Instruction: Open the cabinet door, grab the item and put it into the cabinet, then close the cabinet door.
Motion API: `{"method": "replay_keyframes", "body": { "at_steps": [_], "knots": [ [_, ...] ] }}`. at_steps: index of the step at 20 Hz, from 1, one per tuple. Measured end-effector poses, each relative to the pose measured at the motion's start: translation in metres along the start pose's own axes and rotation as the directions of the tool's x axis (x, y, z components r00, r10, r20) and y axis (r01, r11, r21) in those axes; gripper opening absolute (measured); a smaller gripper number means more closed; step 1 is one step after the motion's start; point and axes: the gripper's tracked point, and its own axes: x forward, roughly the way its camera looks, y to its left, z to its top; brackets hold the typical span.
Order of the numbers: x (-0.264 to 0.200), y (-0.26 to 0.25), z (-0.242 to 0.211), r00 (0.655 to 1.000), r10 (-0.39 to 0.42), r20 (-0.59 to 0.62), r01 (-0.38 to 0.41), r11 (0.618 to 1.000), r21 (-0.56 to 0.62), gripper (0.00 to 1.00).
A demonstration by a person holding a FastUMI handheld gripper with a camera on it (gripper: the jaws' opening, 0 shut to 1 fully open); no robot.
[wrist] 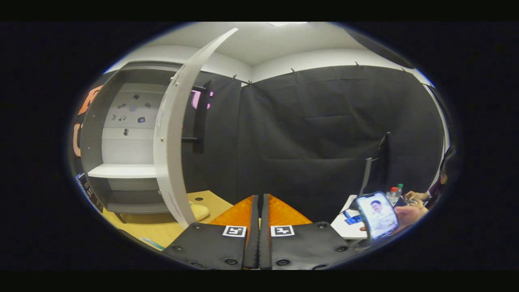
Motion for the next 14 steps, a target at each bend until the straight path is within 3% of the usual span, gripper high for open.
{"method": "replay_keyframes", "body": {
  "at_steps": [2,5,7,10,12,14],
  "knots": [
    [-0.027,0.017,0.016,0.998,0.027,0.055,-0.026,1.000,-0.006,0.09],
    [-0.070,0.063,0.040,0.977,0.170,0.132,-0.172,0.985,0.004,0.09],
    [-0.098,0.098,0.048,0.943,0.292,0.162,-0.298,0.954,0.016,0.20],
    [-0.143,0.156,0.052,0.862,0.471,0.187,-0.481,0.877,0.011,0.37],
    [-0.167,0.189,0.044,0.806,0.563,0.183,-0.574,0.819,0.006,0.49],
    [-0.179,0.213,0.027,0.776,0.612,0.156,-0.621,0.784,0.015,0.61]
  ]
}}
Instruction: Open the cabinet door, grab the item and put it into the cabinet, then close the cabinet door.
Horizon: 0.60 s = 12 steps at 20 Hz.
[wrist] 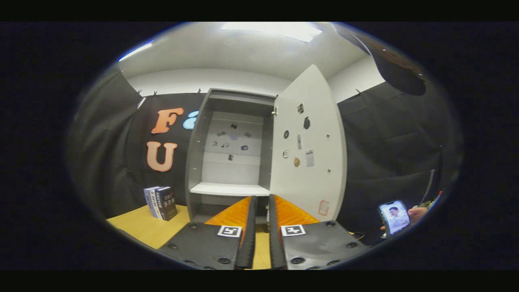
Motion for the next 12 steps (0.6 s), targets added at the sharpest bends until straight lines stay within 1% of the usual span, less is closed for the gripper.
{"method": "replay_keyframes", "body": {
  "at_steps": [2,4,7,9,10,12],
  "knots": [
    [0.005,0.019,-0.026,0.998,0.034,-0.049,-0.034,0.999,0.000,0.72],
    [0.021,0.024,-0.059,0.992,0.049,-0.118,-0.051,0.999,-0.008,0.84],
    [0.041,0.034,-0.132,0.964,0.071,-0.255,-0.074,0.997,-0.004,0.95],
    [0.053,0.041,-0.186,0.936,0.091,-0.339,-0.097,0.995,0.001,0.95],
    [0.058,0.048,-0.212,0.915,0.115,-0.386,-0.112,0.993,0.031,0.95],
    [0.064,0.050,-0.262,0.882,0.113,-0.457,-0.101,0.994,0.052,0.95]
  ]
}}
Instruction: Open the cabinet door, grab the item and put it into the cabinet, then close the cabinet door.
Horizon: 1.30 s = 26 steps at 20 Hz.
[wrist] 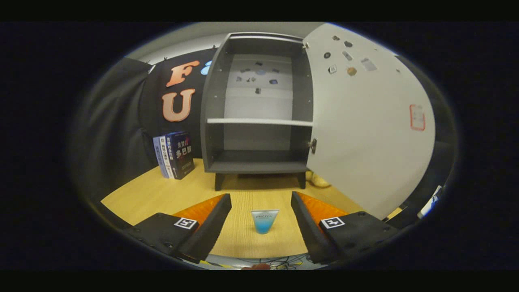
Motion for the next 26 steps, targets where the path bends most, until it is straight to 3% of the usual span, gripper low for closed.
{"method": "replay_keyframes", "body": {
  "at_steps": [5,9,12,15,16,20,26],
  "knots": [
    [0.041,0.003,-0.067,0.988,-0.002,-0.154,-0.001,1.000,-0.020,0.95],
    [0.060,0.004,-0.078,0.983,-0.002,-0.183,-0.002,1.000,-0.021,0.96],
    [0.066,0.001,-0.079,0.982,-0.020,-0.188,0.012,0.999,-0.042,0.90],
    [0.064,-0.005,-0.078,0.976,-0.064,-0.210,0.059,0.998,-0.030,0.58],
    [0.058,-0.010,-0.073,0.974,-0.085,-0.211,0.077,0.996,-0.043,0.55],
    [0.031,-0.006,0.009,0.989,-0.106,-0.099,0.102,0.994,-0.049,0.55],
    [0.003,0.014,0.202,0.989,-0.072,0.132,0.079,0.996,-0.051,0.55]
  ]
}}
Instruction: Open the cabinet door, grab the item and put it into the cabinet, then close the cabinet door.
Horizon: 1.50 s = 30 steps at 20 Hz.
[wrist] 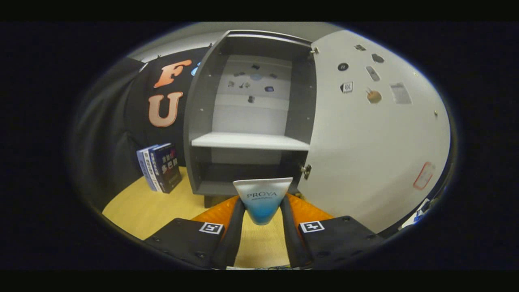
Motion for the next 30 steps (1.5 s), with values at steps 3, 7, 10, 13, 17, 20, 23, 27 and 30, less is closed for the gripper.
{"method": "replay_keyframes", "body": {
  "at_steps": [3,7,10,13,17,20,23,27,30],
  "knots": [
    [0.021,0.001,0.085,0.996,-0.027,0.087,0.027,1.000,-0.003,0.55],
    [0.076,-0.001,0.166,0.989,-0.079,0.127,0.086,0.995,-0.052,0.55],
    [0.137,0.018,0.184,0.995,-0.055,0.085,0.059,0.997,-0.045,0.55],
    [0.196,0.034,0.185,0.999,-0.009,0.033,0.009,1.000,-0.017,0.55],
    [0.252,0.046,0.162,0.996,0.044,-0.076,-0.042,0.999,0.024,0.55],
    [0.279,0.043,0.141,0.987,0.046,-0.154,-0.041,0.999,0.030,0.55],
    [0.293,0.040,0.126,0.978,0.043,-0.206,-0.035,0.998,0.042,0.55],
    [0.302,0.040,0.119,0.974,0.048,-0.220,-0.041,0.999,0.035,0.56],
    [0.305,0.038,0.119,0.980,0.037,-0.194,-0.032,0.999,0.031,0.60]
  ]
}}
